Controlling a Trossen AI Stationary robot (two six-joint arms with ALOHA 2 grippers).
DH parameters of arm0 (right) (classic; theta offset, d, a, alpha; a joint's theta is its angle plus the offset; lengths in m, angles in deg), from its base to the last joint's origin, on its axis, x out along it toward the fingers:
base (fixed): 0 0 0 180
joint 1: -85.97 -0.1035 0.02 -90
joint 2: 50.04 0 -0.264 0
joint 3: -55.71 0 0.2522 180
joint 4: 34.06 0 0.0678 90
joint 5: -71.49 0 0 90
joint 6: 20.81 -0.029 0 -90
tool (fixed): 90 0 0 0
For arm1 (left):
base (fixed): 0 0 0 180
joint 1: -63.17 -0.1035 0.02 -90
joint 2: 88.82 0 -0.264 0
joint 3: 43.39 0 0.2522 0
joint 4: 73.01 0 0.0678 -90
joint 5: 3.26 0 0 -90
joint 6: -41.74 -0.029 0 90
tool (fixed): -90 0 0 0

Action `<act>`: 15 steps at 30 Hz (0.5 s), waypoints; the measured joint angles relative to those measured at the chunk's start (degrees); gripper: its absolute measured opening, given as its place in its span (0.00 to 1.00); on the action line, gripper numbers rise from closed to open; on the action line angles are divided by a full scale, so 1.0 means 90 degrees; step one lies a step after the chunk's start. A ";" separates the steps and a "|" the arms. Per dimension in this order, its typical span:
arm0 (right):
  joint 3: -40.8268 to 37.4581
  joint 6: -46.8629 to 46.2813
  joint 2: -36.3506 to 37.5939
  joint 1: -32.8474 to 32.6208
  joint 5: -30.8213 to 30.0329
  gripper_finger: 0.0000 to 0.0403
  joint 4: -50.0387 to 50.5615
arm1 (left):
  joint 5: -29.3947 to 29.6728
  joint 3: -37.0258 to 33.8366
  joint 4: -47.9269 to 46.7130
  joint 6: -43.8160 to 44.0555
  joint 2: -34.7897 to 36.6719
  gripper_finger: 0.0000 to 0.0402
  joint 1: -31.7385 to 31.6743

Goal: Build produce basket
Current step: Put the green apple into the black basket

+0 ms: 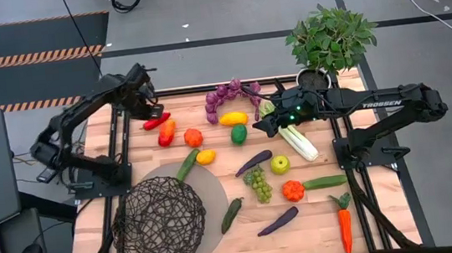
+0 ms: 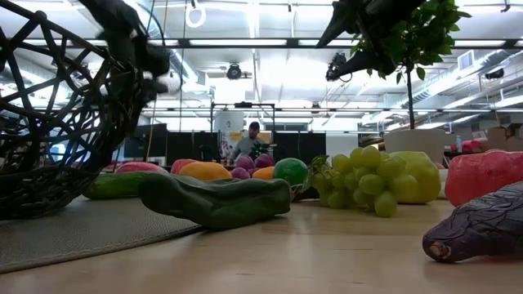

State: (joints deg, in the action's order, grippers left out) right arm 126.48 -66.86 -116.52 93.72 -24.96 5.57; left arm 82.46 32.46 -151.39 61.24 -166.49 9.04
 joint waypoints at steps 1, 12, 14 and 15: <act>0.0000 0.0081 0.0000 0.0000 -0.0018 0.76 0.0000 | -0.0004 0.0050 -0.0018 0.0077 0.0166 0.18 0.0075; 0.0000 0.0238 0.0002 0.0000 -0.0123 0.76 -0.0003 | 0.0052 0.0111 0.0111 -0.1432 0.0532 0.27 0.0105; 0.0000 0.0233 0.0002 0.0000 -0.0123 0.76 -0.0002 | 0.0049 0.0111 0.0109 -0.2194 0.0506 0.35 0.0116; 0.0000 0.0194 0.0002 0.0000 -0.0122 0.76 -0.0004 | 0.0059 0.0111 0.0109 -0.2509 0.0506 0.39 0.0116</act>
State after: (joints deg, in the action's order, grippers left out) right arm 126.48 -65.11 -116.50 93.72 -26.06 5.53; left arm 82.99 33.46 -150.41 38.66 -161.94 10.09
